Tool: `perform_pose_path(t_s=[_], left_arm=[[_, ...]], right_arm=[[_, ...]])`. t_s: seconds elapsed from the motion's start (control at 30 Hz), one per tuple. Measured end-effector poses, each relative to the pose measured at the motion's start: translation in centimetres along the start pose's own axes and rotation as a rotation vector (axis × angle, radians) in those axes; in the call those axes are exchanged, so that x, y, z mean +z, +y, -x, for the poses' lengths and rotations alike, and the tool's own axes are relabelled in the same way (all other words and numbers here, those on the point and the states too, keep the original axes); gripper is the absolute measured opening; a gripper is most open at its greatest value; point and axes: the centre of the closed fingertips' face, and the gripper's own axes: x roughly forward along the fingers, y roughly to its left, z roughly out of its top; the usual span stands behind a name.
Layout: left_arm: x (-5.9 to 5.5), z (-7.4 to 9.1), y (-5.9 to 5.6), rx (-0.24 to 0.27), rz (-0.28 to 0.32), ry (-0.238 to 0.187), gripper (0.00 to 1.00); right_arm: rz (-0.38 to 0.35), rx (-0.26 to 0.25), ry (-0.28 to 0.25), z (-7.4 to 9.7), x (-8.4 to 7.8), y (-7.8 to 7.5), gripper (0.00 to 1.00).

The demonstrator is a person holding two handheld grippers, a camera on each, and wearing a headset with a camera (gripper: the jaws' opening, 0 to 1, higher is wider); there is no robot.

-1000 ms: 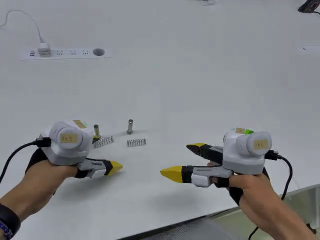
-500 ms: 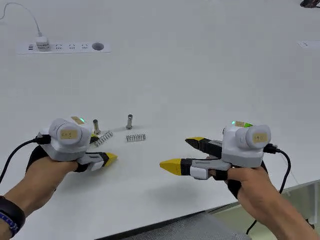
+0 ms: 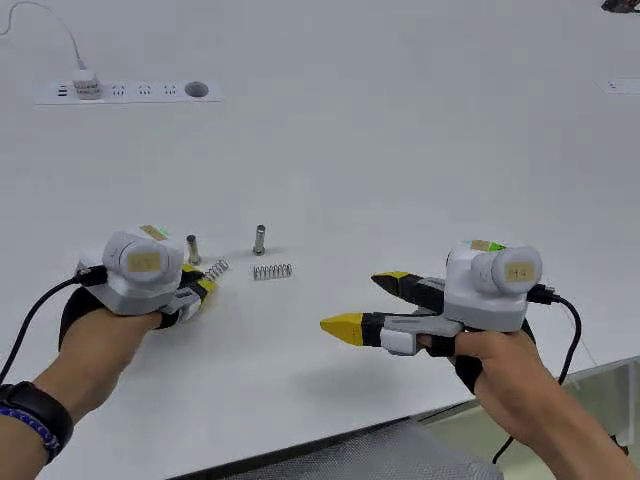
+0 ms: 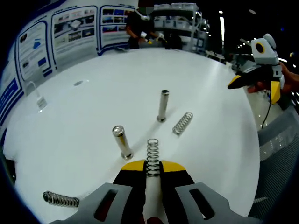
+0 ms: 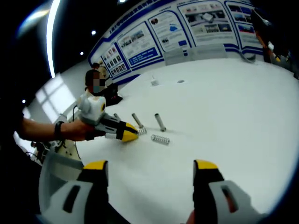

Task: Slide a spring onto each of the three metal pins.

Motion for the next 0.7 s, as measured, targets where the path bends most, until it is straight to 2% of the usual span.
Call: perform_pose_path(t_s=[0.23,0.27,0.33,0.4,0.57,0.7], left_arm=[[-0.4,-0.1,-0.2,-0.006,-0.043,0.010,0.11],[-0.4,-0.1,-0.2,0.001,-0.031,0.011,0.11],[-0.6,0.1,-0.7,-0.023,0.021,0.015,0.11],[-0.6,0.1,-0.5,-0.018,0.025,0.009,0.11],[-1.3,0.7,-1.0,-0.033,0.035,0.019,0.10],[-1.6,1.5,-1.1,-0.031,0.073,0.005,0.10]], right_arm=[[0.003,0.013,0.010,-0.2,-0.5,0.4,0.75],[-0.002,0.016,0.006,-0.3,-0.4,0.4,0.75],[-0.010,0.014,0.000,-0.4,-0.5,0.3,0.75],[-0.017,0.017,-0.001,-0.5,-0.6,0.3,0.75],[-0.022,0.025,0.007,-0.9,-1.1,0.7,0.75],[-0.027,0.033,0.007,-1.2,-1.2,1.2,0.75]])
